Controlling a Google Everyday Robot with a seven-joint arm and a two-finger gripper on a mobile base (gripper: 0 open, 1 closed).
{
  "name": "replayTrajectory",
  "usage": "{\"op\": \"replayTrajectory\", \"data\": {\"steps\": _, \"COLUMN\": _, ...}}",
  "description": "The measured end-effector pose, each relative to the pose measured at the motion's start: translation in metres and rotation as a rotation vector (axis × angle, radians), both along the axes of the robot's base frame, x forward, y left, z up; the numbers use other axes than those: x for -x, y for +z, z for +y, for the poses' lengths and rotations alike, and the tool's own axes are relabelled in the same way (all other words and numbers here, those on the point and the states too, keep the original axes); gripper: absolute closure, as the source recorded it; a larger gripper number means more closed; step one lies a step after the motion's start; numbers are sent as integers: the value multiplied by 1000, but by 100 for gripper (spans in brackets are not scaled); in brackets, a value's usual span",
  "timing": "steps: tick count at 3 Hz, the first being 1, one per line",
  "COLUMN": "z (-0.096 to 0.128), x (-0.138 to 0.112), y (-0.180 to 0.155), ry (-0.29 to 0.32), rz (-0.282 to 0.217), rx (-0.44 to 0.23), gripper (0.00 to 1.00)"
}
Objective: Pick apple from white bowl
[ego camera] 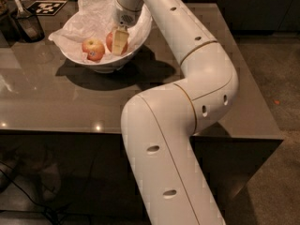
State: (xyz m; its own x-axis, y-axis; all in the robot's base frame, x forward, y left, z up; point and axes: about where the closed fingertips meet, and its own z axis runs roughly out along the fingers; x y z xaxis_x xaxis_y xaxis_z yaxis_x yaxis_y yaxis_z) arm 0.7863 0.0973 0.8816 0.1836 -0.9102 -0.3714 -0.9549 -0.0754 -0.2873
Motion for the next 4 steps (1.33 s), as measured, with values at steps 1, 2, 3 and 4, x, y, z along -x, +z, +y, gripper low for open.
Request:
{"op": "replayTrajectory", "data": {"steps": 1, "z": 0, "x": 7, "y": 33, "ry": -16, "rz": -49, "rx": -12, "gripper": 100}}
{"op": "replayTrajectory", "data": {"steps": 2, "z": 1, "x": 23, "y": 68, "ry": -10, "rz": -99, "rx": -23, "gripper": 100}}
{"op": "replayTrajectory", "data": {"steps": 3, "z": 2, "x": 54, "y": 103, "ry": 11, "rz": -153, "rx": -30, "gripper": 100}}
{"op": "replayTrajectory", "data": {"steps": 4, "z": 2, "x": 54, "y": 103, "ry": 11, "rz": -153, "rx": -30, "gripper": 100}}
